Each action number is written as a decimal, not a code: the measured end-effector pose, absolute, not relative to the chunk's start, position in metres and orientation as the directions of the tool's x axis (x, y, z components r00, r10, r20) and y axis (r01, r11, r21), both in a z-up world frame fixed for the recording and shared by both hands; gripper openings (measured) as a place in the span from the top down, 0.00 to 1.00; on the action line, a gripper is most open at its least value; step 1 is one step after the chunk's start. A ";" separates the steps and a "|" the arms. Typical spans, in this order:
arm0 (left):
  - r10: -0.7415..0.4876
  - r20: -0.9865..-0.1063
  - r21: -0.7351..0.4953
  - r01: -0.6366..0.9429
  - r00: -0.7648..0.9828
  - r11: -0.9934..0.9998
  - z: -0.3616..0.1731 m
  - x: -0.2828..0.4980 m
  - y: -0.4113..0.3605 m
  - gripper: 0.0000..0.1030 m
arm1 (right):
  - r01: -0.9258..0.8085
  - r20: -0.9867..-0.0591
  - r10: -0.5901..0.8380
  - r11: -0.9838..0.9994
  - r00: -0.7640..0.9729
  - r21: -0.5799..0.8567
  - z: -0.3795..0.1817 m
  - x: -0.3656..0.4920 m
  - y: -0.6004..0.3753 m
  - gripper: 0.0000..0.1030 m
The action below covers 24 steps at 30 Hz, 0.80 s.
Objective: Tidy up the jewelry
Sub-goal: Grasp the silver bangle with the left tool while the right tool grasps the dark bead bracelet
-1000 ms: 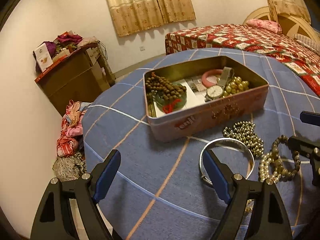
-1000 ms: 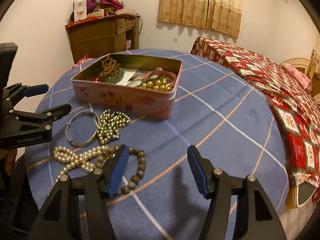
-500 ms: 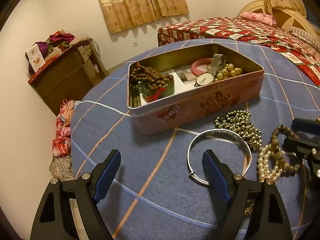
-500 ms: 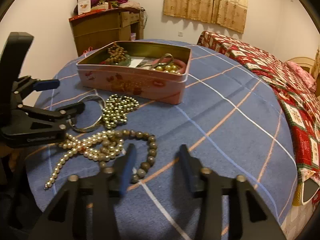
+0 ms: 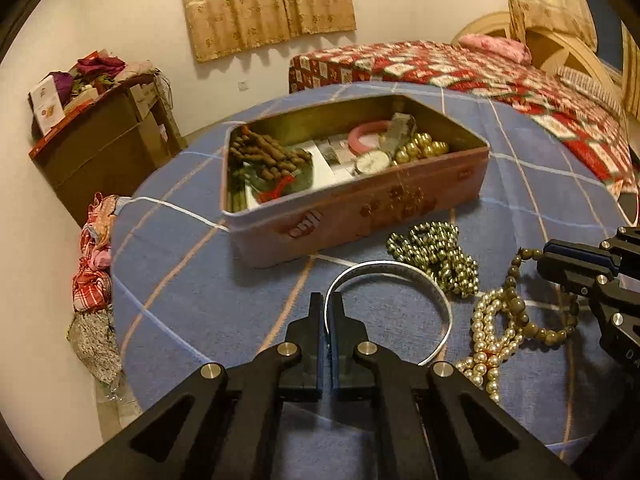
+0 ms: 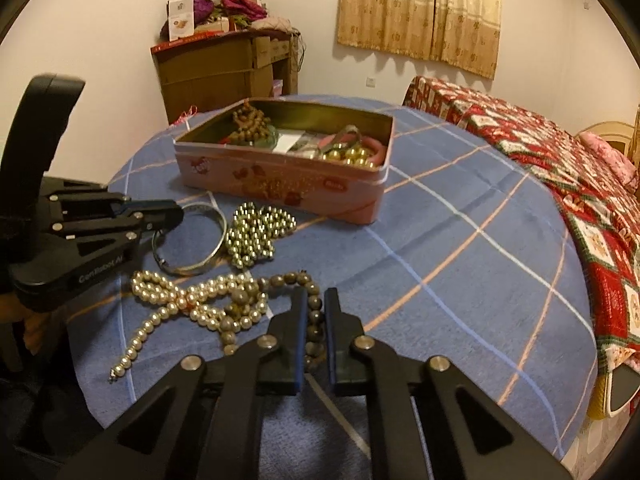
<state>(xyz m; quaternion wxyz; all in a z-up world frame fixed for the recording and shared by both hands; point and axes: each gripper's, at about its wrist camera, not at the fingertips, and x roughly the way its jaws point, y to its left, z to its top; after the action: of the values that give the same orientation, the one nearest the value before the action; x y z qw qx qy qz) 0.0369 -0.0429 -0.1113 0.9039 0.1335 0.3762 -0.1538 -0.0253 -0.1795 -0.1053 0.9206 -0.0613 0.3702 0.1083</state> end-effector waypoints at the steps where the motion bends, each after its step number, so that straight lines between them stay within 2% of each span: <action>1: -0.181 -0.712 0.122 0.373 0.678 0.920 -0.107 0.036 -0.041 0.99 | -0.243 -0.691 0.155 0.970 0.707 -0.031 -0.104 -0.026 -0.180 0.90; 24: -0.136 -0.589 0.155 0.277 0.797 0.948 -0.054 0.028 -0.020 0.99 | -0.198 -0.596 0.133 0.979 0.792 -0.045 -0.063 -0.028 -0.195 0.90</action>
<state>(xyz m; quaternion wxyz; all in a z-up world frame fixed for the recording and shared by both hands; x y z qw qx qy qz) 0.0277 -0.0197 -0.0541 0.9406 0.1175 0.2992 -0.1098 -0.0278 -0.1954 -0.0625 0.9451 -0.0524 0.3105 0.0876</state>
